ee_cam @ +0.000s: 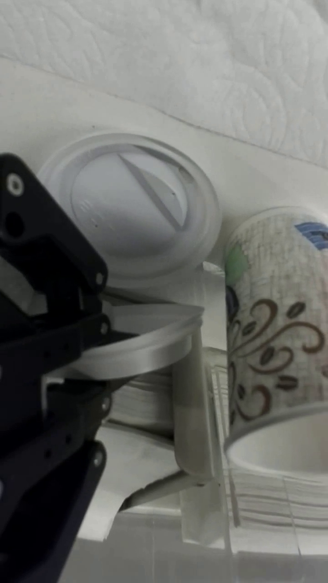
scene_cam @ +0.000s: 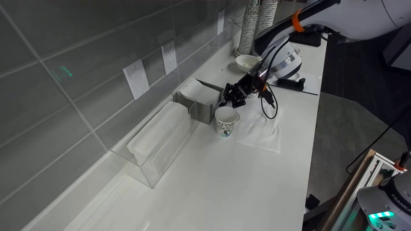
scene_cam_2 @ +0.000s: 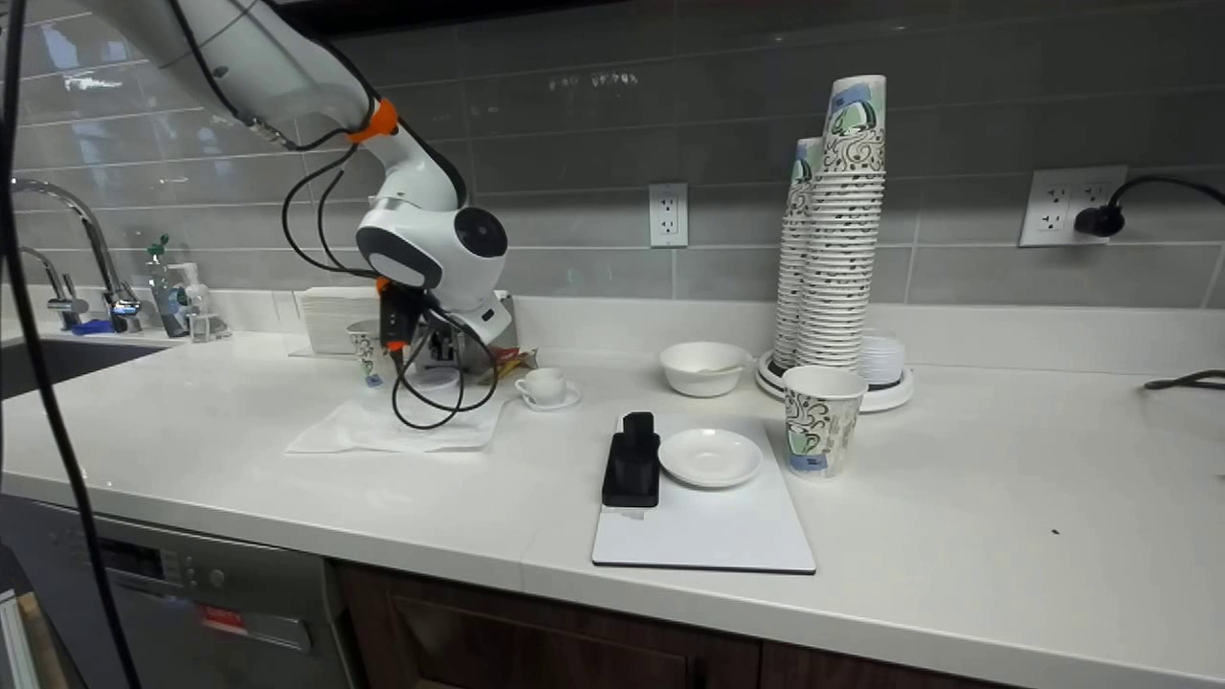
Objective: Put one white bowl on the white towel
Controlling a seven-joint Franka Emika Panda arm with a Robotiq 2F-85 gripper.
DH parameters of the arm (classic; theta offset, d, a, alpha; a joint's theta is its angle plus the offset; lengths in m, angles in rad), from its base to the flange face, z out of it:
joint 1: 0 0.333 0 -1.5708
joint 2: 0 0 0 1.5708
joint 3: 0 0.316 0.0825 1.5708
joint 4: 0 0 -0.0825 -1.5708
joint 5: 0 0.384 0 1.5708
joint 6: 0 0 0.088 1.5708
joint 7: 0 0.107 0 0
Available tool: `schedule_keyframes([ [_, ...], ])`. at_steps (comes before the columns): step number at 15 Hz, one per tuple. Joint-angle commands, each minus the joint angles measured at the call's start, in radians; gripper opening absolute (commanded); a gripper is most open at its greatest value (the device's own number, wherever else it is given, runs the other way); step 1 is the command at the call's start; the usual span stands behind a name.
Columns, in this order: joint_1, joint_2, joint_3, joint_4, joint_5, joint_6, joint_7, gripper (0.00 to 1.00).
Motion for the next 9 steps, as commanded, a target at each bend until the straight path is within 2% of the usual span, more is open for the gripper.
schedule_keyframes([
  [1, -0.022, -0.089, 0.006, -0.062, 0.065, -0.071, -0.04, 0.0],
  [2, -0.025, -0.107, 0.001, -0.072, 0.068, -0.103, -0.037, 0.01],
  [4, -0.008, -0.148, -0.02, -0.098, -0.005, -0.109, 0.043, 0.02],
  [9, 0.033, -0.294, -0.04, -0.214, -0.139, 0.174, 0.217, 0.02],
])
